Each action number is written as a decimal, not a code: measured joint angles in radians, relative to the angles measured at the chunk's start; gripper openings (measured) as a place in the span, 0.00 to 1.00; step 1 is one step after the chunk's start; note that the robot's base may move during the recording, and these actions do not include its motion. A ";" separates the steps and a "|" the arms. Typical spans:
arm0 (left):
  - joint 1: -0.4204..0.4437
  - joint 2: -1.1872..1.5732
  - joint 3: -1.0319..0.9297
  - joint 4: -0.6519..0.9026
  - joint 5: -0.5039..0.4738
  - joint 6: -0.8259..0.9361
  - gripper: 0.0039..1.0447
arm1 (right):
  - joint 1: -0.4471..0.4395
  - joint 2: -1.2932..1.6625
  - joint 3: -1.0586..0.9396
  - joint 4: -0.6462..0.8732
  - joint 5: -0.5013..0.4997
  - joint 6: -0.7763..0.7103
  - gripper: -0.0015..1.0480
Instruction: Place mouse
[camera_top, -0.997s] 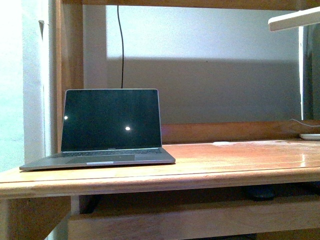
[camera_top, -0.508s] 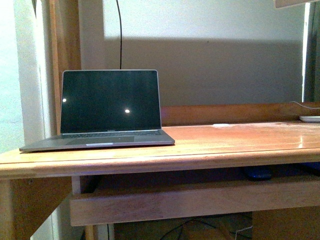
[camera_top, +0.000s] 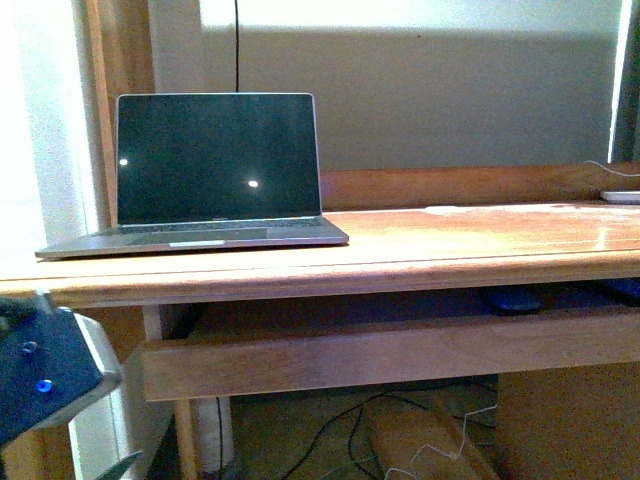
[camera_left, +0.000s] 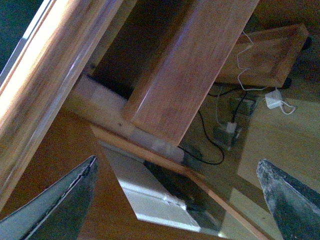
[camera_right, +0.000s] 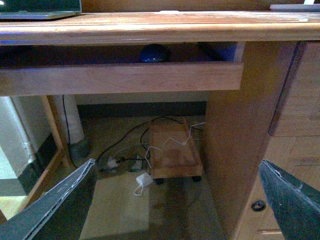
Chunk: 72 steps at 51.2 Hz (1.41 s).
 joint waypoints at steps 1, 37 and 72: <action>-0.003 0.008 0.005 0.005 0.005 0.018 0.93 | 0.000 0.000 0.000 0.000 0.000 0.000 0.93; -0.060 0.355 0.306 0.005 0.145 0.322 0.93 | 0.000 0.000 0.000 0.000 0.000 0.000 0.93; -0.077 -0.204 0.105 -0.622 0.381 -0.507 0.93 | 0.000 0.000 0.000 0.000 0.000 0.000 0.93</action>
